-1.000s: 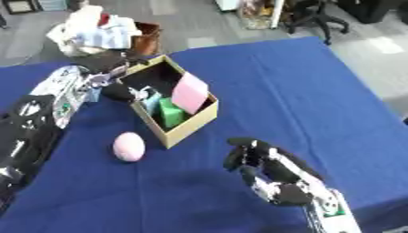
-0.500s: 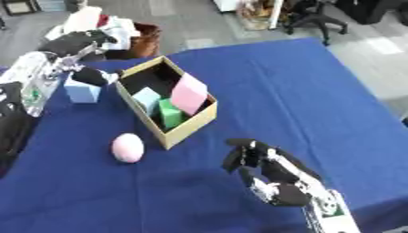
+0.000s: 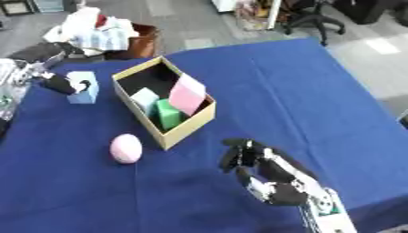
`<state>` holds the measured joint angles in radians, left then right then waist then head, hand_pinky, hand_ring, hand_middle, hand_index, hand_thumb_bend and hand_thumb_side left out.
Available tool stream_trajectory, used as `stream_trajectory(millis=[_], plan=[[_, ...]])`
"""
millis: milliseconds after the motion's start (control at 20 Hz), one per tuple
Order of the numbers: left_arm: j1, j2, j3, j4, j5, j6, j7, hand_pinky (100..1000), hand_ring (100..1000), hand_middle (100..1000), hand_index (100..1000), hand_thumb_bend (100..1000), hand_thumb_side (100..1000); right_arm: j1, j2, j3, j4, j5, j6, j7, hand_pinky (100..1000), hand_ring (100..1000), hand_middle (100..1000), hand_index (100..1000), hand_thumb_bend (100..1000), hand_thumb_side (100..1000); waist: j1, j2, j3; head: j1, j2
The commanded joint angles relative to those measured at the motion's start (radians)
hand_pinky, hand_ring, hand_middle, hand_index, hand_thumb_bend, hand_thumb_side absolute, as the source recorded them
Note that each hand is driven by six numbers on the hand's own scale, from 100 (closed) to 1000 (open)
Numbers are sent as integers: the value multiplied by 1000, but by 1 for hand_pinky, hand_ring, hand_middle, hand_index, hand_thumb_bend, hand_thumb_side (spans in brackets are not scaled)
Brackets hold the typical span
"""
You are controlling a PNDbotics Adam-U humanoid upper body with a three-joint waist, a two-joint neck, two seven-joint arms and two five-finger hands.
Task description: Pick up objects on the table and place them in the box.
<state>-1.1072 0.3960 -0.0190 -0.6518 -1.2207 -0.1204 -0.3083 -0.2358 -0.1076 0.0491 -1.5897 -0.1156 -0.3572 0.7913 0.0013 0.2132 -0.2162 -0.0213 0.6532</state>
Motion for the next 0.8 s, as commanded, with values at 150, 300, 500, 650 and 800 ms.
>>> stream_trajectory(millis=[150,300,500,650,800], plan=[[-12,33,23,15,-24,14,19,896,857,883,943,321,341,-7,-13,-8,-6,2,-10,3,672,708,647,912,100,432,-8,-21,1,-4,-11],[-8,32,28,21,-20,22,46,894,855,884,941,287,326,-7,-13,-8,-5,2,-11,2,672,708,647,912,100,431,-11,-19,0,-4,-11],[-4,34,30,30,-15,29,67,893,853,880,941,261,324,-8,-13,-8,-4,2,-12,1,672,708,647,912,100,430,-13,-14,-2,-2,-12],[3,35,32,37,-13,31,74,887,847,863,934,244,325,-8,-13,-7,-4,3,-13,1,672,708,647,912,100,428,-13,-10,-4,-1,-12],[12,34,32,48,-9,32,72,880,838,841,923,233,330,-10,-13,-7,-3,2,-13,1,672,708,647,913,100,427,-15,-6,-6,-2,-11]])
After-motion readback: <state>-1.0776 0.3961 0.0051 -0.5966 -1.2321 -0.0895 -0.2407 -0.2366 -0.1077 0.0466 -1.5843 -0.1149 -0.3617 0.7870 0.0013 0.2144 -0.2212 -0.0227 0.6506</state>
